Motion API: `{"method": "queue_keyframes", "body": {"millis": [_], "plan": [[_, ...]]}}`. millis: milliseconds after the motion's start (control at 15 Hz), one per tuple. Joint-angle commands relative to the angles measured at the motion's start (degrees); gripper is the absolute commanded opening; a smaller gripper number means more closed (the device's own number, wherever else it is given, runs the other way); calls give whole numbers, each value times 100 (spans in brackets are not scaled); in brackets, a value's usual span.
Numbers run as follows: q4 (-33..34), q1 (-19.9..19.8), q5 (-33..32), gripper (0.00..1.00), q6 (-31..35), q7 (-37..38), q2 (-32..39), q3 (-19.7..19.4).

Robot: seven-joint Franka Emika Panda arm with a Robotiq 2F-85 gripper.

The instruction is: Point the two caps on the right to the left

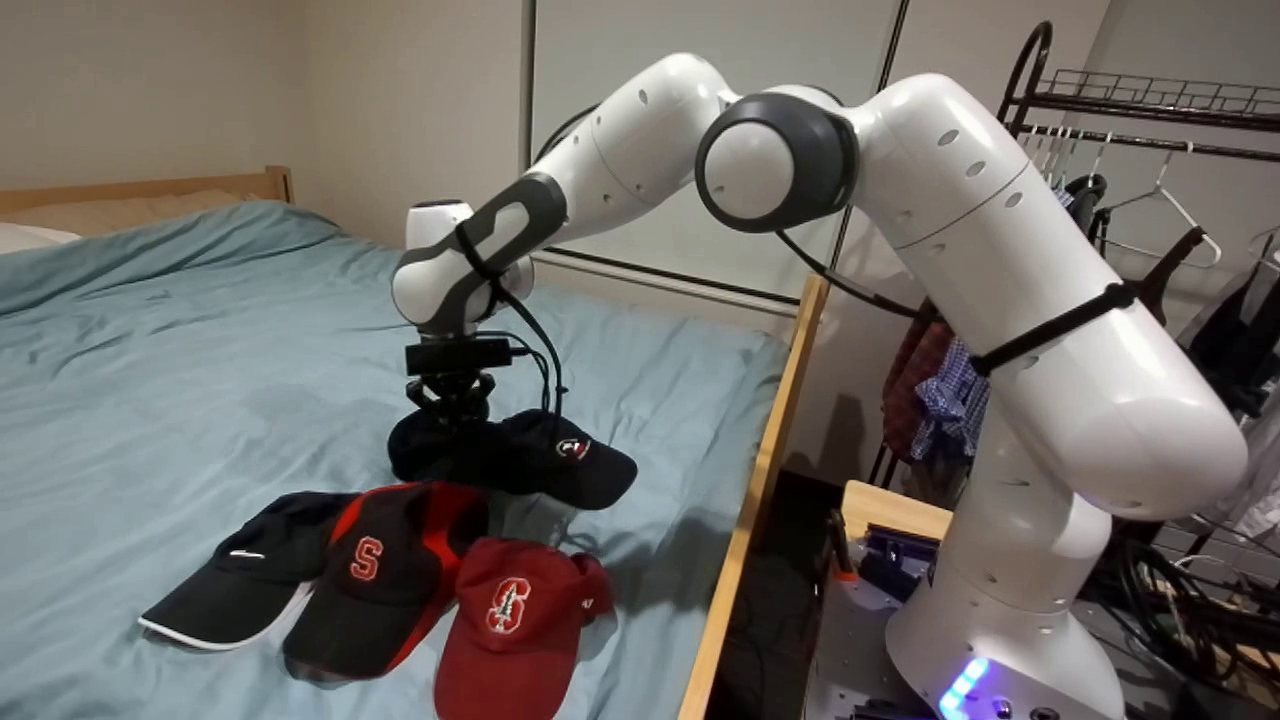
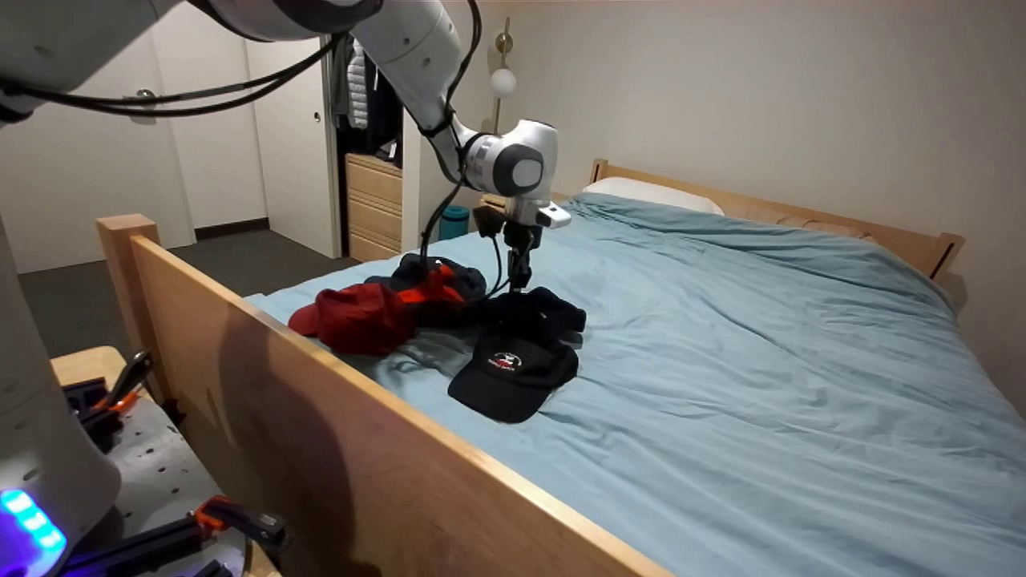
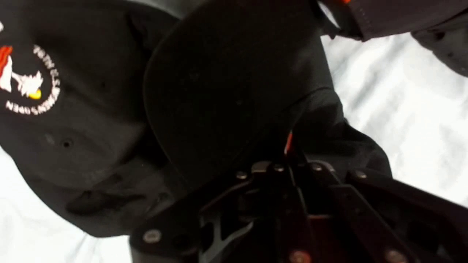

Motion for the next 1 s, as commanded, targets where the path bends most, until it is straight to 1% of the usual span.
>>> {"method": "queue_keyframes", "body": {"millis": [0, 67, 200, 267, 333, 533, 667, 800, 933], "plan": [[296, -24, 477, 1, -495, 771, 96, 164], [116, 25, 169, 6, -243, 463, 31, 81], [165, 18, 260, 6, -311, 650, 40, 114], [168, 10, 276, 1, -317, 679, 42, 115], [78, 97, 185, 1, -245, 987, -11, -57], [-163, 44, 238, 1, 45, 1474, -104, -247], [-173, 118, 141, 1, 281, 1949, -18, -440], [-185, 274, 10, 1, 475, 2603, 69, -662], [-265, 373, -68, 1, 582, 3264, 68, -800]]}}
